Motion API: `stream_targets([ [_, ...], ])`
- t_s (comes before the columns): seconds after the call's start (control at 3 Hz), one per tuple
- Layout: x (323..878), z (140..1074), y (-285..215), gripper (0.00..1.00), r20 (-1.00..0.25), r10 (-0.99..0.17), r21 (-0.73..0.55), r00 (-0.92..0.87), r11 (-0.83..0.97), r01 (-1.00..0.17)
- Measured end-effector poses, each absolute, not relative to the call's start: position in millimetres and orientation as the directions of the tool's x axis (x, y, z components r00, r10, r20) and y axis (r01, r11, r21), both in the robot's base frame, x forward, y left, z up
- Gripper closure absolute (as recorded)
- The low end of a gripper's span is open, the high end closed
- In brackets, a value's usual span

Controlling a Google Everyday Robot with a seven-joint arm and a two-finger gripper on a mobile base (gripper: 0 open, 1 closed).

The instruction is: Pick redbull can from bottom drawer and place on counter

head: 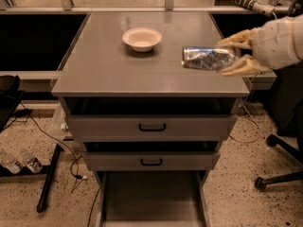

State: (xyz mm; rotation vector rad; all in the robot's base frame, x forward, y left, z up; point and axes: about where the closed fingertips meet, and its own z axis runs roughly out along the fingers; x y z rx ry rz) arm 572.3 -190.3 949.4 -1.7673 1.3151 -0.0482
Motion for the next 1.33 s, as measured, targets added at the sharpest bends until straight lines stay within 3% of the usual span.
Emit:
stream_targets([
  [0.67,655.2,927.7,-161.8,1.00,-0.566,-0.784,-0.585,0.257,0.163,-0.794],
  [1.33,677.8,883.9,-121.7,1.00,-0.655,-0.739,-0.464,0.159,0.227,-0.856],
])
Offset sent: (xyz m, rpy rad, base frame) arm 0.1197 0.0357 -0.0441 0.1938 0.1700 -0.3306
